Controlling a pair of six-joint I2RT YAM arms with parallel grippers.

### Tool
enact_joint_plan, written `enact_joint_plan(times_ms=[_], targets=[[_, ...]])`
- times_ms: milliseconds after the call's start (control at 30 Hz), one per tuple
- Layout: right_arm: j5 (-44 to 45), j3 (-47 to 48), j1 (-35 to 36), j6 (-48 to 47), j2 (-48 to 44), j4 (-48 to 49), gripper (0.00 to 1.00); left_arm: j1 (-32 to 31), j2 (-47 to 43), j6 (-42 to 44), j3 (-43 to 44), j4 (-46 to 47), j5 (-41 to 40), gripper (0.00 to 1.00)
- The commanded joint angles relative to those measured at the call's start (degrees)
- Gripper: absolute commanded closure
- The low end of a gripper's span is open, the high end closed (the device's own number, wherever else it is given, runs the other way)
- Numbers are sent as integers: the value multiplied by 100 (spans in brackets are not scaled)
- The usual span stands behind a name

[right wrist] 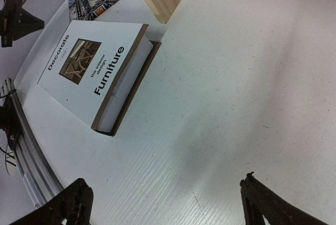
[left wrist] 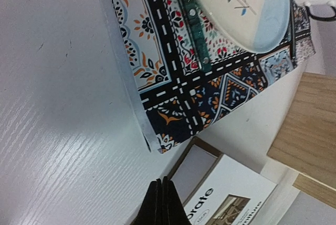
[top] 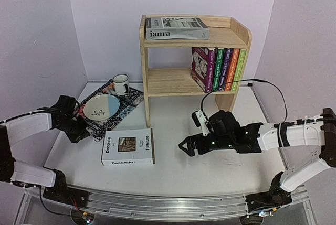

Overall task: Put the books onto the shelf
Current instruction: Move the book to the center of the board.

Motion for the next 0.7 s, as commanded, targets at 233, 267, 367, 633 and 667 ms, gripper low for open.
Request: enact_joint_plan(times_ms=[233,267,367,633,667], targets=[[20,247,17,-65,89,-120,2,-15,741,149,-134,1150,1157,100],[8,264,20,-66,110,-118,2,-39,807,114,-182,1261,1209,100],[-6,270,19,-69,120,-112,2,-157,1025,30,-259,1545,1272,100],[49,234,17,-86,120,-112,2,-574,1706,-82,6,2035,1418,100],[53,242,18,-83,134,-112,2,-657,1773,-137,51,2077,1443,100]])
